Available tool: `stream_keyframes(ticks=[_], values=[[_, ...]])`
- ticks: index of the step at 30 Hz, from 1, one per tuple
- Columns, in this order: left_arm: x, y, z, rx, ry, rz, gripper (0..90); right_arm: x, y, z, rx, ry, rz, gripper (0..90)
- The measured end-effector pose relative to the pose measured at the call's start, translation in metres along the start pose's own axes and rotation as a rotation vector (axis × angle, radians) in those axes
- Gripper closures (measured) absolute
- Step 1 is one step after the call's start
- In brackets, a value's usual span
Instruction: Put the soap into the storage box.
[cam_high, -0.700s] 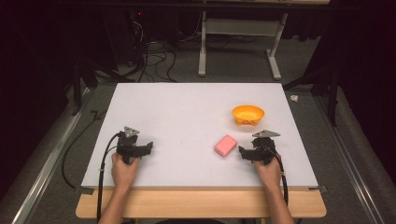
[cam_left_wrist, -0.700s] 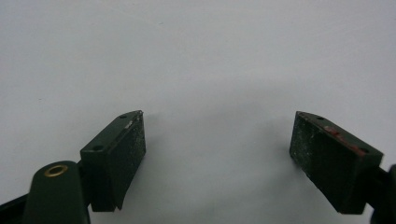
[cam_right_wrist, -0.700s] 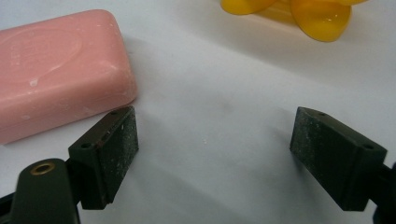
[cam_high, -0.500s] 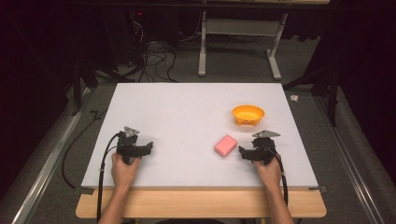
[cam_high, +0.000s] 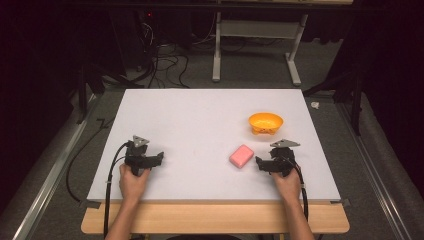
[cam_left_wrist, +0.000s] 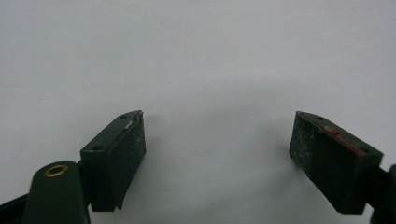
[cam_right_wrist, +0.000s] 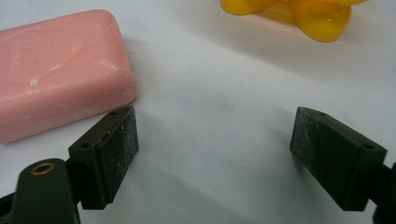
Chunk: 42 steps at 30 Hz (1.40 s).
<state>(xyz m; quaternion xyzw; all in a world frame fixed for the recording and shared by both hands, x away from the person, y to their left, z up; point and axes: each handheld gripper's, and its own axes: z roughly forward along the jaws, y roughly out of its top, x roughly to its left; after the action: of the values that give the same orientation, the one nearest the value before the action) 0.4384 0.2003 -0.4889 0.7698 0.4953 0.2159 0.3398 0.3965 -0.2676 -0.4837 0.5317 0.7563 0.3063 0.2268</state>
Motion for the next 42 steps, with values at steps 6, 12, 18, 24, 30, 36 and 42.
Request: stream_keyframes(ticks=[6,12,18,24,30,36,42], values=[[0.0,0.0,0.0,0.0,0.0,0.0,18.7,0.0,0.0,0.0,0.0,0.001,0.0,15.9],[0.0,0.0,0.0,-0.001,0.0,-0.002,18.7,0.0,0.0,0.0,0.002,0.002,0.002,15.8],[0.0,0.0,0.0,0.0,0.0,0.0,18.7,0.0,0.001,0.0,0.004,0.0,0.0,15.8],[0.0,0.0,0.0,-0.002,0.0,-0.002,18.7,0.0,0.002,0.0,0.01,0.006,0.002,14.2],[0.0,0.0,0.0,-0.002,0.0,-0.002,18.7,0.001,0.002,-0.005,-0.001,0.031,0.006,13.8],[0.0,0.0,0.0,-0.002,0.0,-0.003,18.7,0.004,0.004,-0.013,-0.025,0.042,-0.002,13.8],[0.0,0.0,0.0,-0.002,-0.001,-0.003,18.7,0.007,0.006,-0.022,-0.046,0.062,-0.01,13.7]])
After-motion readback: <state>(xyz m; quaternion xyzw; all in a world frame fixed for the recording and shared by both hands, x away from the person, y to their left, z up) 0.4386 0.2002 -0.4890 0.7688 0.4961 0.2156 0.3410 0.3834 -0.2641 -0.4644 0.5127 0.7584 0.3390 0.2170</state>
